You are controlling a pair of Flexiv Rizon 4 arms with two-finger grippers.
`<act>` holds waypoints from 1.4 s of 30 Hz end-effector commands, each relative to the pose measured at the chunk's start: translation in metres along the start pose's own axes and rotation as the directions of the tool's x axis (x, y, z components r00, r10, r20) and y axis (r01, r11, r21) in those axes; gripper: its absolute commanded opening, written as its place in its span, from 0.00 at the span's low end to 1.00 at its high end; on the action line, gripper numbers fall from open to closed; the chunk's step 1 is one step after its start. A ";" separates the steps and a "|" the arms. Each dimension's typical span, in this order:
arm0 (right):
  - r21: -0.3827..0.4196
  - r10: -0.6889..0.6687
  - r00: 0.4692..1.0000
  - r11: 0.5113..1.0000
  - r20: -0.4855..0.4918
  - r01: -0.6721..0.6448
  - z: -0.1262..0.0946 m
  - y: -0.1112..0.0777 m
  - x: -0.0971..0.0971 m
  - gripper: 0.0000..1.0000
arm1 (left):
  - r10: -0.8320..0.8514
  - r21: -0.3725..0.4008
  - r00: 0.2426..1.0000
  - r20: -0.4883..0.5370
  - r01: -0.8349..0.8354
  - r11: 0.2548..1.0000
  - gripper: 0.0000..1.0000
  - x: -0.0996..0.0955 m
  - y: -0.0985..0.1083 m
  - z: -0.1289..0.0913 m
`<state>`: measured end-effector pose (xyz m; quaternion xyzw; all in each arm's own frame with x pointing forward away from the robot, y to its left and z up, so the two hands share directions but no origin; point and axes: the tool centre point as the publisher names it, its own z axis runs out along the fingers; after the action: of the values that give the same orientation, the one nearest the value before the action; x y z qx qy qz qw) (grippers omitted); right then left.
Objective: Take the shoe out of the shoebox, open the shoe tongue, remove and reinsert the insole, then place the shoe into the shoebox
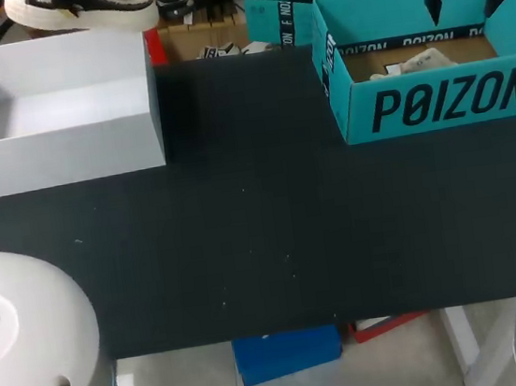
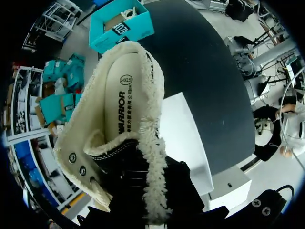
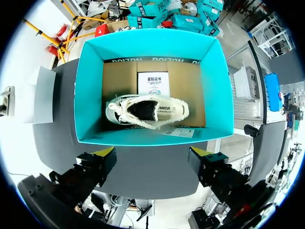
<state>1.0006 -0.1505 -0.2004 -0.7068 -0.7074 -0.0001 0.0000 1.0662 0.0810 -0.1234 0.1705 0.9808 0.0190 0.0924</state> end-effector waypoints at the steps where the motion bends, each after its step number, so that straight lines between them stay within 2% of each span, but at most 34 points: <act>1: 0.000 0.000 1.000 1.000 0.000 0.000 0.000 0.000 0.000 1.00 | 0.328 -0.030 0.919 0.219 -0.329 0.944 0.00 0.024 -0.034 -0.054; 10: 0.000 0.000 1.000 1.000 0.000 0.000 0.000 0.000 0.000 1.00 | 0.580 0.008 0.760 0.293 -0.609 0.794 0.00 0.042 -0.083 -0.065; 16: 0.000 0.000 1.000 1.000 0.000 0.000 0.000 0.000 0.000 1.00 | 0.660 0.024 0.681 0.316 -0.701 0.712 0.00 0.052 -0.102 -0.063; 19: 0.000 0.000 1.000 1.000 0.000 0.000 0.000 0.000 0.000 1.00 | 0.674 0.028 0.671 0.311 -0.715 0.699 0.00 0.055 -0.108 -0.060; 21: 0.000 0.000 1.000 1.000 0.000 0.000 0.000 0.000 0.000 1.00 | 0.663 0.040 0.686 0.300 -0.704 0.709 0.00 0.056 -0.110 -0.058; 26: 0.000 0.000 1.000 1.000 0.000 0.000 0.000 0.000 0.000 1.00 | 0.548 0.045 0.801 0.241 -0.574 0.818 0.00 0.067 -0.118 -0.058; 31: 0.000 0.000 1.000 1.000 0.000 0.000 0.000 0.000 0.000 1.00 | 0.372 0.067 0.922 0.108 -0.380 0.923 0.00 0.084 -0.128 -0.051; 35: 0.000 0.000 1.000 1.000 0.000 0.000 0.000 0.000 0.000 1.00 | 0.235 0.066 0.972 0.026 -0.236 0.970 0.00 0.102 -0.142 -0.044; 42: 0.000 0.000 1.000 1.000 0.000 0.000 0.000 0.000 0.000 1.00 | -0.009 0.104 0.998 -0.063 0.016 0.994 0.00 0.127 -0.165 -0.039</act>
<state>1.0006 -0.1505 -0.2004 -0.7068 -0.7074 -0.0001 0.0001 0.8892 -0.0240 -0.1207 0.2692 0.9591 -0.0241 0.0837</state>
